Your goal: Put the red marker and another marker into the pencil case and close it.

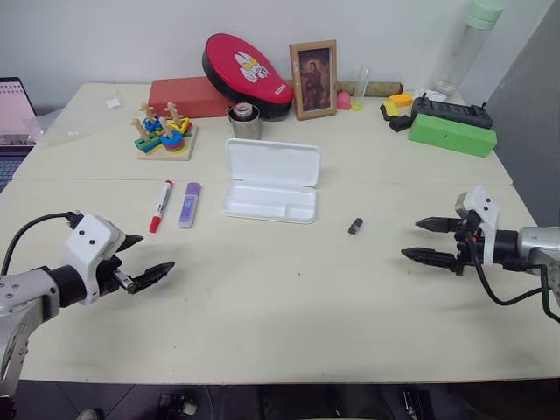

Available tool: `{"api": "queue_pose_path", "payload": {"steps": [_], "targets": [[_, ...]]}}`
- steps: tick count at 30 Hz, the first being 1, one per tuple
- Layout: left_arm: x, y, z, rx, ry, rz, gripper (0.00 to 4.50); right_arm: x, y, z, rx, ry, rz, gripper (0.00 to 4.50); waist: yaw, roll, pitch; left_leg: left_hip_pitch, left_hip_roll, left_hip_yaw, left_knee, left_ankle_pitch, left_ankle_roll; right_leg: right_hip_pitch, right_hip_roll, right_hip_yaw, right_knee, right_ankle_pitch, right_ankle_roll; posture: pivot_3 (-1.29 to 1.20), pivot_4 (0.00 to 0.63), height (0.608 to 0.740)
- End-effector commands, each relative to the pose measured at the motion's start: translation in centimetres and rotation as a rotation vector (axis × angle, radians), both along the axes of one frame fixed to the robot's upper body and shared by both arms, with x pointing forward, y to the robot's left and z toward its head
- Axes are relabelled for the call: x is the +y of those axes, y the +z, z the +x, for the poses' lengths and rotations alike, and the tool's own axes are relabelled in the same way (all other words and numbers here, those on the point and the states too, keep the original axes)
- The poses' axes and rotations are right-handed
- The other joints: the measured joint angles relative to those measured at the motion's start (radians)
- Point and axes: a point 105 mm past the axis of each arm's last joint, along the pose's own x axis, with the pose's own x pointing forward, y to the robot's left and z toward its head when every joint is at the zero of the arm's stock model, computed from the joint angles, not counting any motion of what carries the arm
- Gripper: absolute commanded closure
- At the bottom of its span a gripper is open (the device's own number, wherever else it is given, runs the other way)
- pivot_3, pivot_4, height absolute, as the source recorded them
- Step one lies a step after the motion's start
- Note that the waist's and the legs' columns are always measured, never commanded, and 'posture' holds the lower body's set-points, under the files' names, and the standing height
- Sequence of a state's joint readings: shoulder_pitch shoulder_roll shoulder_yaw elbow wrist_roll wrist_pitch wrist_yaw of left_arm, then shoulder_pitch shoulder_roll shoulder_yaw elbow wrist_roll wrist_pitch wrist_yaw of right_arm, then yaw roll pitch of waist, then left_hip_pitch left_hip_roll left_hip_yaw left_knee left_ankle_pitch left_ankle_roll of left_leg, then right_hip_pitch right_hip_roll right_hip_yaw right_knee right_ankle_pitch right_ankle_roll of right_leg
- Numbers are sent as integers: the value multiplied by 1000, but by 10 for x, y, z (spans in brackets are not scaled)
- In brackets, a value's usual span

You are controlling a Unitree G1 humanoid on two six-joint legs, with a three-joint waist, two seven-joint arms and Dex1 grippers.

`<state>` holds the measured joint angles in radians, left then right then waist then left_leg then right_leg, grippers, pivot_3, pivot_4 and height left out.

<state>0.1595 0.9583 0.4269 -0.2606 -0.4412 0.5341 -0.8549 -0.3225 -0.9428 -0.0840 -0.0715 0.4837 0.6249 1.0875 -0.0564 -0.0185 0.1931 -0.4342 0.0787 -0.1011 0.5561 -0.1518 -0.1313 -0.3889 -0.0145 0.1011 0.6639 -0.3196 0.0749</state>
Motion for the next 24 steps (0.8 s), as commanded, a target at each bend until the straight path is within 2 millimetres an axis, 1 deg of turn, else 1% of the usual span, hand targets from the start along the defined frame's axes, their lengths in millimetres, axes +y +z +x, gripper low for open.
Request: {"api": "queue_pose_path", "payload": {"steps": [1, 9, 21, 24], "targets": [[2, 9, -5, -3, -11, 30, 0, -2, 6, 0, -19, 8, -20, 28, 0, 0, 0, 0, 0, 0, 0, 0, 0, 0, 0, 0, 0, 0, 0, 0, 150, 740], [10, 0, -15, 48, 10, 62, 0, -3, 3, 0, -7, 9, -16, 28, 0, 0, 0, 0, 0, 0, 0, 0, 0, 0, 0, 0, 1, 1, -2, 0, 150, 740], [16, -6, -16, 65, 27, 80, 0, -2, 2, 1, -4, 16, -18, 28, 0, 0, 0, 1, 0, 0, 1, 0, 0, 0, 0, -1, 4, 3, -4, 0, 150, 740], [16, -6, -16, 64, 26, 81, 0, -1, 2, 0, -2, 18, -16, 28, 0, 0, 0, 1, 0, 0, 3, 0, 0, 0, 0, 0, 9, 2, -4, 0, 150, 740]]}}
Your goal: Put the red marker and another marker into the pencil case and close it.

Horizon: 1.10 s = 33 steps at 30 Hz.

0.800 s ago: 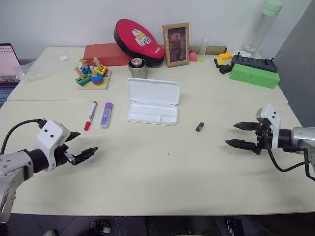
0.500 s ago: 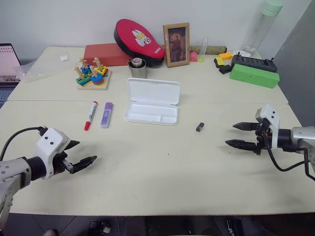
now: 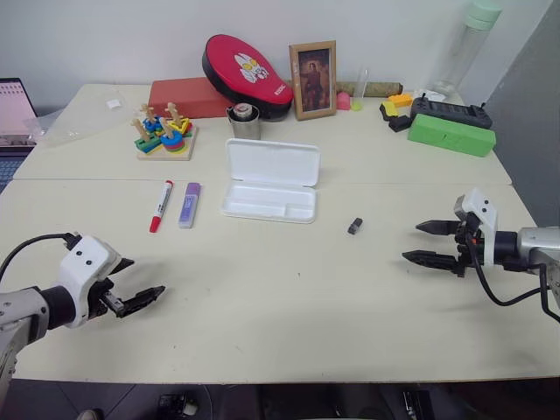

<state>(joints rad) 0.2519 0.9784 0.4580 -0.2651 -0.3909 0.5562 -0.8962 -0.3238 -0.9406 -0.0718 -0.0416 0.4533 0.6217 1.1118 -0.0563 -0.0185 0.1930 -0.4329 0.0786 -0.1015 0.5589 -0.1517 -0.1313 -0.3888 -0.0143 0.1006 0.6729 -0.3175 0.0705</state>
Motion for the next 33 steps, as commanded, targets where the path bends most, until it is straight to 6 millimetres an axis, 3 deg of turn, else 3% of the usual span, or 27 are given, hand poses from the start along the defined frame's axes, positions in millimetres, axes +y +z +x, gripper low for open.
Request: {"api": "queue_pose_path", "payload": {"steps": [1, 6, 9, 12, 16, 20, 23, 28, 33], "targets": [[3, 10, 1, -39, -4, 26, 0, 4, 10, 0, -35, 23, 5, 28, 0, 0, 0, 1, 0, 0, 0, 0, 0, 0, 0, 0, 1, 0, 0, 0, 150, 740], [-1, 13, 4, -55, -10, 6, 0, 26, 25, 0, -70, 77, 96, 28, -1, 0, 0, 2, 0, -1, 2, 0, 0, 0, 1, 0, 7, -1, -1, 0, 150, 740], [-18, 17, 11, -92, -42, -71, 0, 54, 42, 4, -98, 134, 199, 28, -4, 0, 0, 2, 0, -1, 4, 0, 0, 0, 1, 0, 8, -1, -1, 0, 150, 740], [-53, 19, 21, -139, -113, -194, 0, 94, 52, 17, -140, 194, 256, 28, -6, 1, 0, 2, 0, -1, 8, 0, 0, 1, 1, 0, 9, 0, 0, 0, 150, 740], [-93, 31, 37, -235, -182, -326, 0, 133, 36, 42, -147, 194, 187, 28, -2, 0, -1, 1, 1, -4, 13, 0, 0, 3, 3, -1, 9, 1, 1, 0, 150, 740], [-118, 48, 54, -314, -218, -411, 0, 178, 16, 60, -141, 247, 119, 28, 2, -1, -1, 0, 1, -7, 15, 0, 0, 5, 4, -2, 10, 2, 2, 0, 150, 740], [-131, 55, 61, -346, -241, -446, 0, 201, 7, 73, -142, 264, 74, 28, -1, -1, -1, 0, 1, -7, 15, 0, 0, 4, 4, -2, 11, 2, 2, 0, 150, 740], [-137, 60, 63, -369, -247, -464, 0, 217, -9, 90, -122, 255, -11, 28, -2, -1, -1, 1, 1, -7, 14, 0, 0, 4, 4, -3, 12, 2, 2, 0, 150, 740], [-134, 64, 61, -396, -224, -477, 0, 215, -25, 95, -85, 265, -111, 1007, -1, -1, -1, 1, 1, -8, 14, 0, 0, 4, 4, -3, 14, 2, 2, 0, 150, 740]]}}
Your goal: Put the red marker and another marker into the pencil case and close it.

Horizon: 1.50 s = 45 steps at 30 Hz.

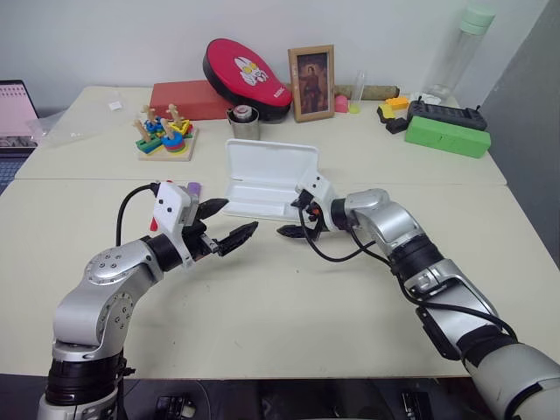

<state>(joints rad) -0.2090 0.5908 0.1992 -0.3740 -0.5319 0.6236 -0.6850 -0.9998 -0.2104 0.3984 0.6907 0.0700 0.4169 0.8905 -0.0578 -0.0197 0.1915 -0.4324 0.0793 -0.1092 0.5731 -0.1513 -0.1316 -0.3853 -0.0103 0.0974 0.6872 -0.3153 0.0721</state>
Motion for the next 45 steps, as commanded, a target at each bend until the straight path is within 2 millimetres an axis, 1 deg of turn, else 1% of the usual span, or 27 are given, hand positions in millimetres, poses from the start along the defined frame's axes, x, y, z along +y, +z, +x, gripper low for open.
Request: {"api": "queue_pose_path", "payload": {"steps": [1, 7, 13, 15, 21, 24, 27, 30, 34, 36, 39, 42, 44, 45], "targets": [[-1, 16, -4, -69, 4, -30, 0, 2, 5, 2, -28, 38, -40, 1241, 0, 0, 0, 0, 0, 0, 0, 0, 0, 0, 0, 0, 1, 0, 0, 0, 150, 740], [-1, 16, -3, -75, 14, -34, 0, 6, 7, 3, -36, 51, -28, 2535, 0, 0, 0, 1, 0, 0, 1, 0, 0, 0, 0, 0, 4, 0, 0, 0, 150, 740], [1, 17, 0, -79, 23, -37, 0, 7, 9, 3, -47, 54, -16, 4094, 0, 0, 0, 1, 0, 0, 1, 0, 0, 0, 0, 0, 4, 0, 0, 0, 150, 740], [3, 18, 1, -82, 29, -35, 0, 6, 11, 3, -54, 60, -17, 4464, 0, 0, 0, 1, 0, 0, 1, 0, 0, 0, 0, 0, 4, 0, 0, 0, 150, 740], [6, 17, 1, -77, 33, -21, 0, 8, 24, -1, -118, 94, 21, 4464, 0, 0, 0, 2, 0, 0, 1, 0, 0, 0, 0, 0, 5, 0, 0, 0, 150, 740], [11, 14, -3, -60, 43, -8, 0, 10, 30, -21, -154, 206, 55, 4464, 1, 0, 0, 1, 0, 0, 1, 0, 0, 0, 0, 0, 4, 0, 0, 0, 150, 740], [19, 6, -7, -29, 65, 13, 0, 8, 32, -49, -166, 319, 72, 4464, 0, 0, 0, 1, 0, 0, 0, 0, 0, 0, 0, 0, 4, 0, 0, 0, 150, 740], [25, -1, -12, -3, 80, 33, 0, 1, 24, -74, -151, 390, 49, 4464, 1, 0, 0, 1, 0, -1, 0, 0, 0, 0, 0, 0, 4, 0, 0, 0, 150, 740], [29, -2, -16, 6, 88, 31, 0, -2, 9, -92, -126, 407, 12, 4464, 1, 0, 0, 1, 0, -1, 1, 0, 0, 0, 0, 0, 5, 0, 0, 0, 150, 740], [29, -3, -16, 9, 87, 32, 0, -1, 1, -97, -110, 415, -2, 4464, 1, 0, 0, 2, 0, -1, 1, 0, 0, -1, 1, 0, 6, -1, 0, 0, 150, 740], [27, -2, -15, 9, 82, 32, 0, 2, -8, -97, -98, 405, -24, 4464, 0, 0, 0, 2, 0, 0, 2, 0, -1, -1, 1, 1, 6, -1, 0, 0, 150, 740], [26, -1, -14, 7, 80, 31, 0, 3, -12, -97, -88, 400, -33, 4464, 1, 0, 0, 2, 0, -1, 2, 1, -1, -1, 1, 1, 6, -1, 0, 0, 150, 740], [28, 0, -14, 4, 90, 29, 0, 4, -11, -96, -92, 399, -29, 4075, 1, 0, 0, 2, 0, -1, 2, 1, -1, 0, 1, 1, 5, -1, 0, 0, 150, 740], [30, 0, -13, 3, 100, 26, 0, 4, -11, -97, -94, 398, -26, 3959, 1, 0, 0, 2, 0, -1, 2, 1, -1, 0, 1, 1, 5, -1, 0, 0, 150, 740]]}}
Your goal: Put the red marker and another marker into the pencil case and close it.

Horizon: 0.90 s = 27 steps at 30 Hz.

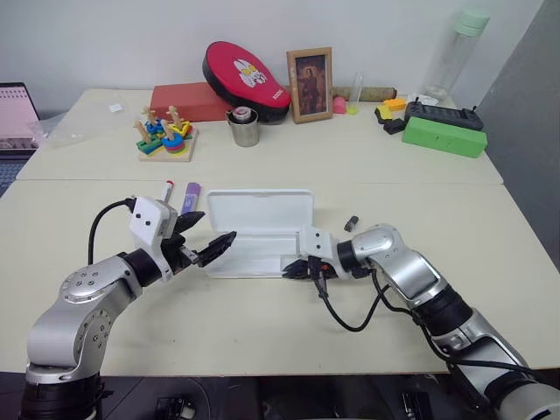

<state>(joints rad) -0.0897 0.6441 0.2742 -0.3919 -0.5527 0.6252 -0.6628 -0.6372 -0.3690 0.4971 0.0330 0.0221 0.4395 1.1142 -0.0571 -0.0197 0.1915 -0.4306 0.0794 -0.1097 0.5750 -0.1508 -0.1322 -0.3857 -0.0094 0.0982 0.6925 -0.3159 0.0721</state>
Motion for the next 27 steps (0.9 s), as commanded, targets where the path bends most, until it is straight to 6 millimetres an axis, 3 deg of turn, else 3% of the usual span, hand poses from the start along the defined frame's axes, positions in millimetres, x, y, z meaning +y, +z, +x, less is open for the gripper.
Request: {"api": "queue_pose_path", "payload": {"steps": [1, 5, 9, 15, 21, 27], "targets": [[2, 15, -1, -55, 10, -8, 0, 4, 10, -1, -32, 12, 29, 3747, 0, 0, 0, 0, 0, 0, 0, 0, 0, 0, 0, 0, 0, 0, 0, 0, 150, 740], [15, 17, -3, -53, 83, -45, 0, -2, 23, 0, -37, -2, 71, 2692, 0, 0, 0, 0, 0, 0, 0, 0, 0, 0, 0, 0, 0, 0, 0, 0, 150, 740], [42, 19, -1, -72, 225, -78, 0, -7, 44, -3, -14, -8, 152, 1682, 0, 0, 0, 0, 0, 0, 0, 0, 0, 0, 0, 0, 0, 0, 0, 0, 150, 740], [98, 11, 13, -73, 533, -101, 0, -15, 116, 0, 33, -49, 476, 171, 1, -1, 0, 0, 0, -1, 0, 0, 0, 0, 0, 0, 0, 0, 0, 0, 150, 740], [127, -5, 29, -13, 684, -27, 0, -23, 165, 14, -60, -123, 628, 78, 0, -1, -1, 0, 0, -1, 0, 0, 0, 0, 0, -1, 1, 0, 0, 0, 150, 740], [135, -23, 45, 75, 695, 17, 0, -22, 178, 16, -91, -145, 657, 78, 1, -1, -1, 0, 0, -1, 0, 0, 0, 0, 0, -1, 1, 0, 0, 0, 150, 740]]}}
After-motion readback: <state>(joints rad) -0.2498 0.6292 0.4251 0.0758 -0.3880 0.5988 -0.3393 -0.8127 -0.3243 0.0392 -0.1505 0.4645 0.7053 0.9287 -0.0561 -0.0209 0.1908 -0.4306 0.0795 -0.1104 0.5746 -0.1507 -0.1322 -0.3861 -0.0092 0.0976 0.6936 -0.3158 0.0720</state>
